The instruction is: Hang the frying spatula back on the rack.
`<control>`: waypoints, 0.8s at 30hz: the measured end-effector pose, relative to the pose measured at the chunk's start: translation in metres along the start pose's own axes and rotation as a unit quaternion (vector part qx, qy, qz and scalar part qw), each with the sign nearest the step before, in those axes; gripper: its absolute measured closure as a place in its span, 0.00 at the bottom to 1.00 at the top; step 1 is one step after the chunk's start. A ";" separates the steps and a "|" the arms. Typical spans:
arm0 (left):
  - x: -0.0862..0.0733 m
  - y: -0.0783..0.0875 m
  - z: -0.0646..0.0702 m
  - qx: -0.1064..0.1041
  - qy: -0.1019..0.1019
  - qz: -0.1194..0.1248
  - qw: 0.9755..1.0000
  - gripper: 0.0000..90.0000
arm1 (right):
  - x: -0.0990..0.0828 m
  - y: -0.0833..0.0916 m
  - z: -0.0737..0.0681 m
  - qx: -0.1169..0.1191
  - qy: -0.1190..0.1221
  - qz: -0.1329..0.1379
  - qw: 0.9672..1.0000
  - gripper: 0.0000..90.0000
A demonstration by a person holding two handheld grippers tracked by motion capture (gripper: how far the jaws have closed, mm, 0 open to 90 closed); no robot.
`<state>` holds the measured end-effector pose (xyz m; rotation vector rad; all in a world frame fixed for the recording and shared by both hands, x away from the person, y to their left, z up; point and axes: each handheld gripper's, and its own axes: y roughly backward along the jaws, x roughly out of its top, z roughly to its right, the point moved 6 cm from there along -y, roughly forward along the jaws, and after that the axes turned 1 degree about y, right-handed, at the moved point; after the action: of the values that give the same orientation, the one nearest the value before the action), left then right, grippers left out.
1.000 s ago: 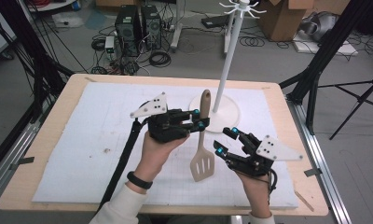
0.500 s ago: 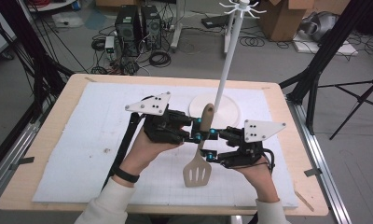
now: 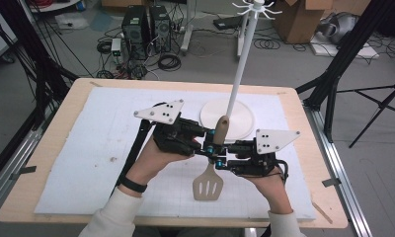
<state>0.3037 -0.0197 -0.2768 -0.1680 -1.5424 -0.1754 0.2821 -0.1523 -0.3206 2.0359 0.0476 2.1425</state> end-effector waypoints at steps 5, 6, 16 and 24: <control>0.002 0.001 0.000 0.009 0.013 0.011 1.000 0.69 | 0.000 0.001 0.003 -0.015 0.006 -0.003 1.000 0.86; 0.003 0.002 -0.001 0.017 0.020 0.012 1.000 0.61 | 0.000 0.001 0.003 -0.017 0.007 -0.005 1.000 0.87; -0.005 0.044 0.006 0.123 -0.006 0.007 0.992 0.35 | 0.006 0.011 0.023 -0.038 -0.005 0.003 0.999 0.87; -0.035 0.099 0.027 0.181 -0.006 -0.016 0.983 0.31 | 0.013 0.021 0.048 -0.067 -0.021 -0.003 0.997 0.87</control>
<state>0.2978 0.0834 -0.3111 0.1444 -1.5620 0.0832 0.3273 -0.1762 -0.3018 2.0012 -0.0950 2.0393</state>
